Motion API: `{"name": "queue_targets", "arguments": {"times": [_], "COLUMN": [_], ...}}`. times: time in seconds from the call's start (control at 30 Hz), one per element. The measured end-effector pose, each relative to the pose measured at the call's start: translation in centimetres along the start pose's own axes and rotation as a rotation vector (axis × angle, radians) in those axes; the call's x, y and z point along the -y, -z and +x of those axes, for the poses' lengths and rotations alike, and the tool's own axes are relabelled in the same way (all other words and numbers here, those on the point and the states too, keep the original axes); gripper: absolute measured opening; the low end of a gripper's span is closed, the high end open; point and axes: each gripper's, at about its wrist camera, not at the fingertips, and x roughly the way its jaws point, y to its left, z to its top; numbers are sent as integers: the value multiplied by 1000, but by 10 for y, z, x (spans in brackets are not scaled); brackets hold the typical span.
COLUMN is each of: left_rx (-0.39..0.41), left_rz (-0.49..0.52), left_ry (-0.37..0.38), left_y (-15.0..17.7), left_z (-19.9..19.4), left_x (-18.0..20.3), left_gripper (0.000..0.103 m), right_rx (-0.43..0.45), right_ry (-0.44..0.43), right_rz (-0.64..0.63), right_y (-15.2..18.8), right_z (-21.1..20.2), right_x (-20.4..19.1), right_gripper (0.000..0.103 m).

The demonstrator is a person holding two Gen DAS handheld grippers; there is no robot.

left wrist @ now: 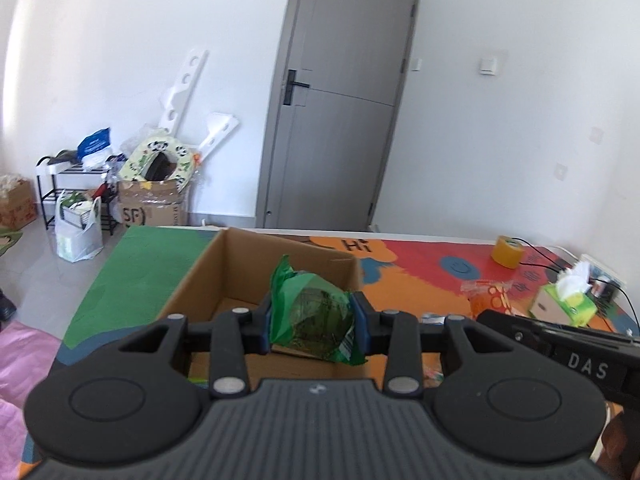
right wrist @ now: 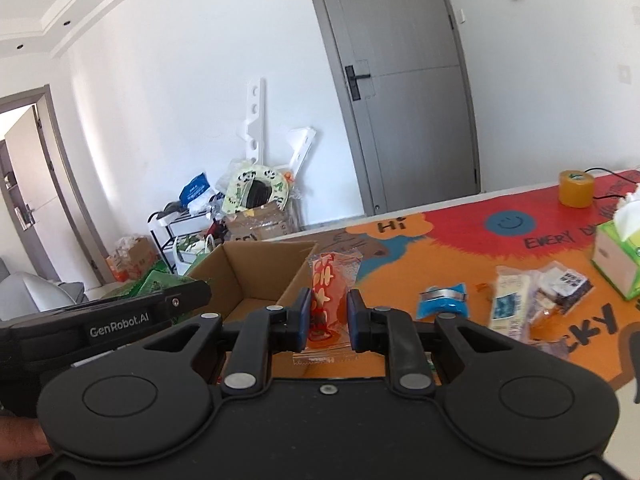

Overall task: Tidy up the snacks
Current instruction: 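Carry the green packet and red bar into the box, opening both grippers, then withdraw both grippers from the box toward the snack pile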

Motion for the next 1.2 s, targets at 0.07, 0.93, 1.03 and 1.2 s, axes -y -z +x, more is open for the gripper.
{"name": "queue_targets", "arguments": {"times": [0.07, 0.93, 1.03, 1.2], "left_rx": [-5, -37, -23, -12], "left_rz": [-6, -120, -126, -128], "left_ry": [-13, -105, -125, -136], "left_y": [-1, -9, -10, -10], "left_z": [5, 10, 6, 0], "left_x": [-7, -70, -72, -72], "left_gripper": [37, 59, 67, 85], "right_rx": [-3, -63, -79, -64], "right_ry": [-12, -119, -150, -142], "right_rz": [-3, -32, -38, -34], "right_y": [-1, -15, -17, -19], "right_z": [6, 59, 64, 58], "right_x": [-5, -51, -56, -55], "right_gripper": [20, 20, 22, 51]}}
